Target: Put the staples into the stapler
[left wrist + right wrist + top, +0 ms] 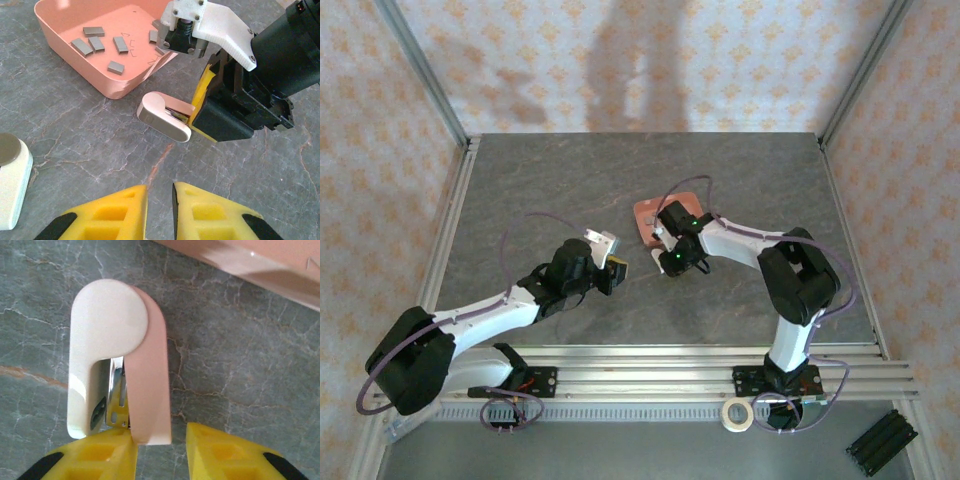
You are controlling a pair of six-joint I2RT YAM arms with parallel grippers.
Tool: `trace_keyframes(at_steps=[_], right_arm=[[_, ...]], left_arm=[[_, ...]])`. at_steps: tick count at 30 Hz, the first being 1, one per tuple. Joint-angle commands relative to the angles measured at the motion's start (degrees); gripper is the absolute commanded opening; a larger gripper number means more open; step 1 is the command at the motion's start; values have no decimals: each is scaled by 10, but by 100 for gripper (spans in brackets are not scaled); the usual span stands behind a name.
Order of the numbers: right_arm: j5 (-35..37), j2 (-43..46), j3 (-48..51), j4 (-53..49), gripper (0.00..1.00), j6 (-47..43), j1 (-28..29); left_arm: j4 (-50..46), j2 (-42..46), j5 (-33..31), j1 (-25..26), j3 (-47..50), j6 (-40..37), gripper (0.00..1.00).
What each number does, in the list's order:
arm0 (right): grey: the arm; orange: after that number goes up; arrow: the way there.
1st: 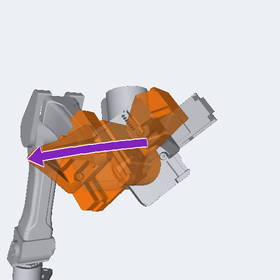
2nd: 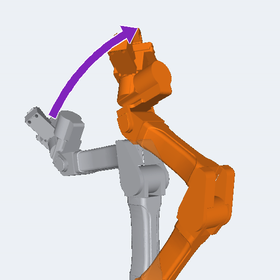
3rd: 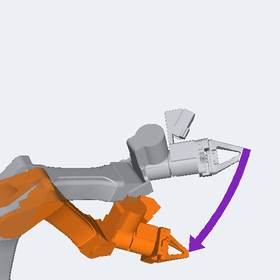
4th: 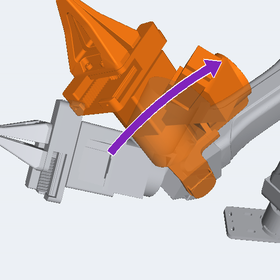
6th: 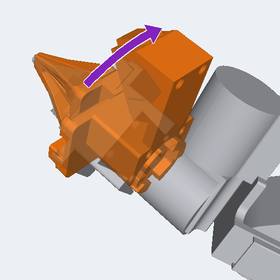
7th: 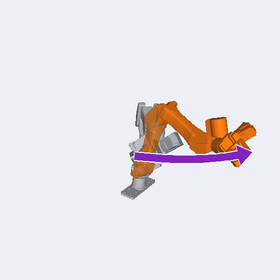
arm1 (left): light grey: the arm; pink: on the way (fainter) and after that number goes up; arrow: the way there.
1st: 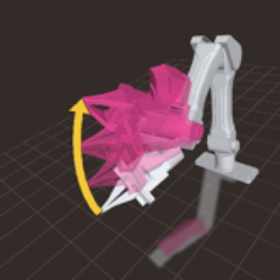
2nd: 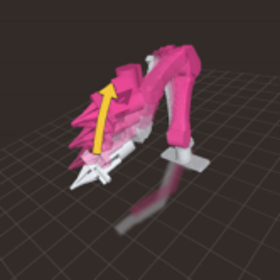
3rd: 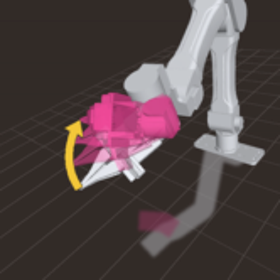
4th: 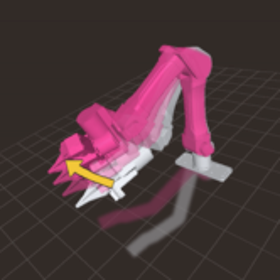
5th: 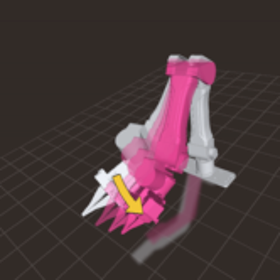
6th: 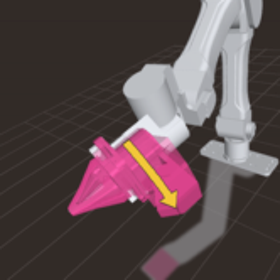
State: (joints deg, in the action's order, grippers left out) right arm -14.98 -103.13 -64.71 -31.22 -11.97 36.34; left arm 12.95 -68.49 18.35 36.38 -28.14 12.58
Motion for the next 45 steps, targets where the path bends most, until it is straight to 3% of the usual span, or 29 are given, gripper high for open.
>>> trace_keyframes(at_steps=[1, 14, 30, 45], right_arm=[[1, 15, 1, 15, 25, 1, 4], [-64, 164, 76, 29, 16, 124, 5], [-178, 204, 65, -26, 9, 364, 8], [-198, 214, 63, -44, 8, 404, 22]], left_arm=[[-14, 13, -17, 3, -18, 6, 21], [-3, -17, -26, 35, -36, 12, 27], [4, -56, -67, 105, -58, -21, 43], [40, -102, -67, 116, -71, -18, 45]])
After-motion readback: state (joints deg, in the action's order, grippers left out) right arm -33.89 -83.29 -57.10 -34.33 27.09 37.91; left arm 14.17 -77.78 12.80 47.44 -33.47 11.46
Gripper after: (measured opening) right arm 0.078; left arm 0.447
